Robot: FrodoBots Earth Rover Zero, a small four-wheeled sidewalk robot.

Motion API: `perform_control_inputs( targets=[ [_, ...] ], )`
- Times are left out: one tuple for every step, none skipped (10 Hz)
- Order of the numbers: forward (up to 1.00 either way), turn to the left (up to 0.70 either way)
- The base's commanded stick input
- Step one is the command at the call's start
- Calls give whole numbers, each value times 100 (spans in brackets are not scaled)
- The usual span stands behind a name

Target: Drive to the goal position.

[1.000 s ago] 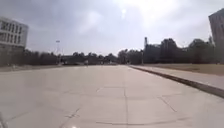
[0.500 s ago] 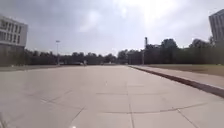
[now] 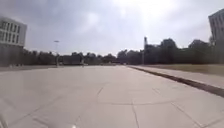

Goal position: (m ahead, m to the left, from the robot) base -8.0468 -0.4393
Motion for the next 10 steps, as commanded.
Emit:
perform_control_inputs(
  targets=[
    [100, 0],
    [100, 0],
    [100, 0],
    [100, 0],
    [100, 0],
    [100, 0],
    [42, -4],
    [-75, -13],
    [-100, 0],
    [-100, 9]
  ],
)
